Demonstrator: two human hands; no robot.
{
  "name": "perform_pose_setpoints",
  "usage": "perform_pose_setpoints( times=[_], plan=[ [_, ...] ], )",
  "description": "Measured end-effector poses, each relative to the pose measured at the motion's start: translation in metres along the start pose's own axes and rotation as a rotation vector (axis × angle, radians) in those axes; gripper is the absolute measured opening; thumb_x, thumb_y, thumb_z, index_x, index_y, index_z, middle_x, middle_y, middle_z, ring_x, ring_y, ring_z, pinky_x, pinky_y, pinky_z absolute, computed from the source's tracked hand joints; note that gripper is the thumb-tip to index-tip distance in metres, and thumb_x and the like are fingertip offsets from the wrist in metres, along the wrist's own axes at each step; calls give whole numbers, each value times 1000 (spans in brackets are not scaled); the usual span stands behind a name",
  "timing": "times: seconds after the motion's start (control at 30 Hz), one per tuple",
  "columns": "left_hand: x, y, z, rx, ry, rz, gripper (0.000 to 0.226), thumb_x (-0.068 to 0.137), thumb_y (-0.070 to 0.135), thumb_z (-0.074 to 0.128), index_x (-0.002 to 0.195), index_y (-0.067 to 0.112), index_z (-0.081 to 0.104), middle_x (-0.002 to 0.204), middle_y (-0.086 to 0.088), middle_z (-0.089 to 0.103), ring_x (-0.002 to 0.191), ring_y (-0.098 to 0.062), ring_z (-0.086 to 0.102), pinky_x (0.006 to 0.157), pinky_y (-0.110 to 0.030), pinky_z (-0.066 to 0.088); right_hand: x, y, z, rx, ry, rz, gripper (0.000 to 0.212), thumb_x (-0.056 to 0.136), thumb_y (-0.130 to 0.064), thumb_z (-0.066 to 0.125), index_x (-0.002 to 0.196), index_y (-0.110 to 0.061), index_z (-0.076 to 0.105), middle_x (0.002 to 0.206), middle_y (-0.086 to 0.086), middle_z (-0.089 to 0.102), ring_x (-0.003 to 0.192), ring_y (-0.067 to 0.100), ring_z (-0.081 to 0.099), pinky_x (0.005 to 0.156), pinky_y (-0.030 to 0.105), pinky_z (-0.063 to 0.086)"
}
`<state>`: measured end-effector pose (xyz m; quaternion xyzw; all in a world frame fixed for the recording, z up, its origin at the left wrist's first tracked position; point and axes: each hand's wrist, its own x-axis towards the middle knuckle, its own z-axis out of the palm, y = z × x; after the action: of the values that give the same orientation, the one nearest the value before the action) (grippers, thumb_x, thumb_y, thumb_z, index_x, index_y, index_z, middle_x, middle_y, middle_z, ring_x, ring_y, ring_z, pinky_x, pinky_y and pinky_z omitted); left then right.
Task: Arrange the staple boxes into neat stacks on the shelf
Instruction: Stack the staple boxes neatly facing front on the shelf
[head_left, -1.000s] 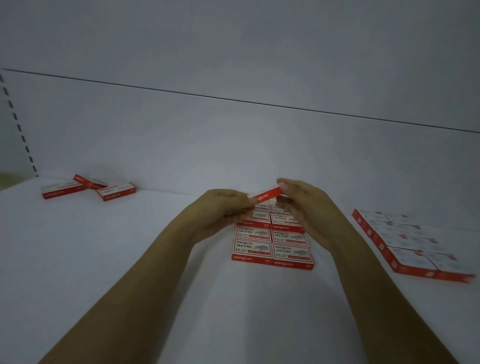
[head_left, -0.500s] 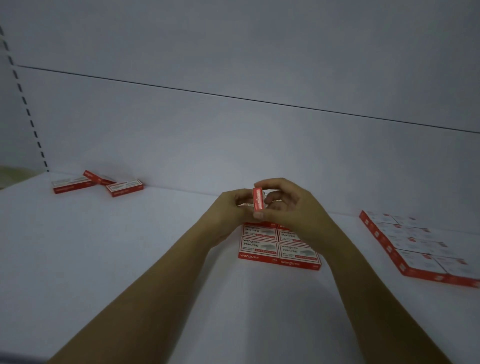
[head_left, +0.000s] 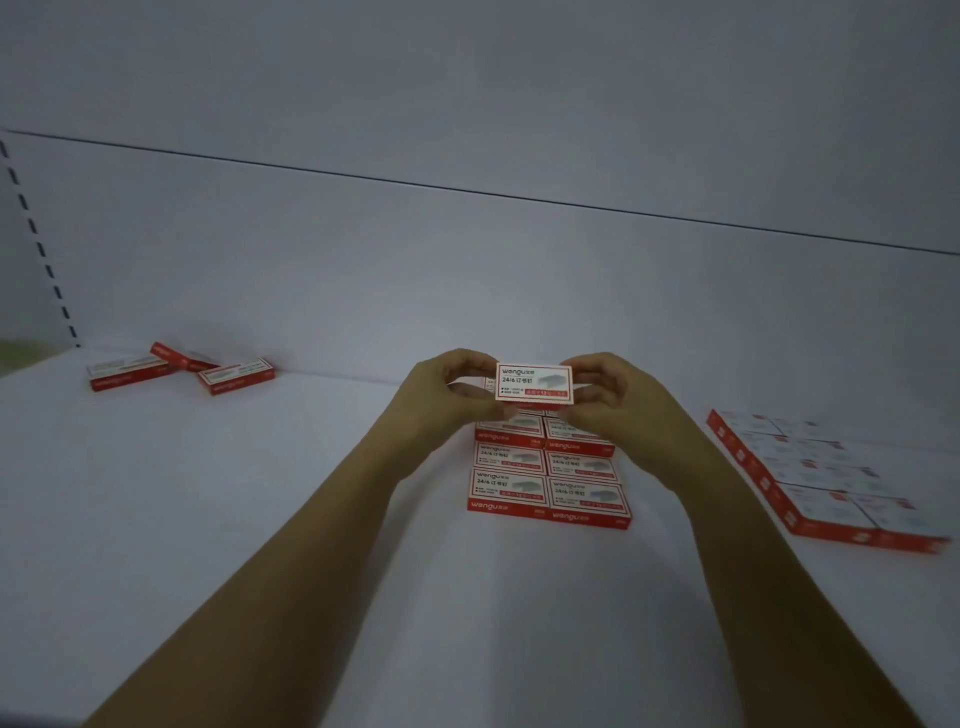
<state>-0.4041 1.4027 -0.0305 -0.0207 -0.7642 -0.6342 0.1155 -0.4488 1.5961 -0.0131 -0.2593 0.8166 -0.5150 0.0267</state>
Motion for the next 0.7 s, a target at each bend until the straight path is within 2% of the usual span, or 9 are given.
perform_pose_setpoints(
  times=[0.1, 0.23, 0.4, 0.5, 0.57, 0.63, 0.7],
  plan=[
    [-5, 7, 5, 66, -7, 74, 34, 73, 7, 77, 99, 20, 58, 98, 4, 71, 77, -14, 72, 66, -19, 57, 1, 5, 5, -102, -16, 47, 34, 82, -11, 67, 109, -25, 52, 106, -8, 64, 89, 6, 65, 72, 24, 54],
    [-10, 12, 11, 124, -37, 167, 38, 69, 7, 80, 95, 24, 59, 79, -3, 73, 68, -17, 71, 67, -25, 59, 3, 7, 13, -175, -23, 57, 33, 79, -19, 71, 106, -25, 54, 99, -8, 65, 85, 5, 64, 66, 18, 50],
    [-11, 11, 14, 181, -46, 225, 39, 67, 11, 82, 95, 26, 60, 74, -2, 71, 63, -10, 67, 65, -18, 56, 4, 7, 19, -220, 0, 44, 32, 78, -19, 73, 104, -25, 54, 94, -10, 64, 80, 1, 62, 60, 11, 44],
    [-9, 8, 14, 303, 22, 274, 37, 71, 13, 78, 96, 30, 57, 80, 7, 68, 69, -7, 65, 70, -18, 56, 5, 6, 18, -197, 63, 64, 34, 78, -14, 73, 105, -23, 54, 91, -10, 65, 80, 4, 65, 67, 19, 53],
    [-8, 5, 15, 414, 71, 337, 38, 76, 15, 76, 106, 27, 56, 92, 12, 62, 77, -5, 63, 74, -16, 55, 5, 6, 17, -196, 123, 70, 34, 78, -10, 73, 103, -22, 53, 90, -8, 65, 80, 6, 66, 71, 26, 57],
    [-7, 1, 15, 501, 111, 413, 40, 80, 16, 73, 115, 22, 54, 103, 16, 55, 82, -3, 60, 75, -11, 51, 5, 7, 16, -178, 176, 53, 35, 78, -6, 72, 102, -22, 51, 93, -6, 65, 80, 8, 67, 69, 25, 57],
    [-6, -3, 15, 546, 153, 472, 40, 82, 15, 70, 119, 18, 53, 107, 15, 52, 83, -2, 57, 72, -5, 47, 4, 5, 16, -194, 229, -5, 34, 79, -7, 71, 101, -22, 50, 91, -9, 62, 80, 6, 65, 66, 18, 54]
  ],
)
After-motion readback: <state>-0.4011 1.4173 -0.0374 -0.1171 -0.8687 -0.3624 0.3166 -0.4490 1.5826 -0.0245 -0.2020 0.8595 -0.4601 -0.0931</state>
